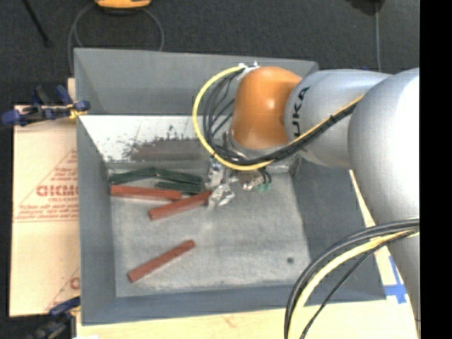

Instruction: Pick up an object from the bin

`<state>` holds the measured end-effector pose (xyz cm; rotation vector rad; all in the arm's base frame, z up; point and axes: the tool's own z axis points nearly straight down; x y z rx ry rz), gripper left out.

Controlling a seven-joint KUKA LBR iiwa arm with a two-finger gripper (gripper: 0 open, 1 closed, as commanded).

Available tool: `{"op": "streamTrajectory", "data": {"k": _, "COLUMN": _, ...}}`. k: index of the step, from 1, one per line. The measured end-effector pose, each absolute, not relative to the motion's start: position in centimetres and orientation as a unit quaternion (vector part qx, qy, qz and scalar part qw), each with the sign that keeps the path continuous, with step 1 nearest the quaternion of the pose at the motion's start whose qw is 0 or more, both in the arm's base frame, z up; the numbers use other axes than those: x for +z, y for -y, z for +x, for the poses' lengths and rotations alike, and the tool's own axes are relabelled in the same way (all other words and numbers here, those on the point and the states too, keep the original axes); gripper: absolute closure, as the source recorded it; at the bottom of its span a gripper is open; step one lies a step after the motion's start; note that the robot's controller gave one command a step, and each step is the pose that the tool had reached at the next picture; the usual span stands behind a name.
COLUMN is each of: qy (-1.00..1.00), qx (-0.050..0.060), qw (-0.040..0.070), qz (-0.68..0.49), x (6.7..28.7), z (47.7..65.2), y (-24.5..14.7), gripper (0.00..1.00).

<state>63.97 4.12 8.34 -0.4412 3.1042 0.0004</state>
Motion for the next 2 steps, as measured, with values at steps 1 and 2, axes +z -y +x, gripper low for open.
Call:
{"op": "streamTrajectory", "data": {"k": 1, "qy": -0.990, "qx": 0.000, "qw": 0.003, "qz": -0.141, "x": 8.3, "z": 64.0, "y": -4.1, "gripper": 1.00}}
{"op": "streamTrajectory", "data": {"k": 2, "qy": -0.992, "qx": -0.001, "qw": 0.003, "qz": -0.129, "x": 20.8, "z": 64.4, "y": -3.0, "gripper": 1.00}}
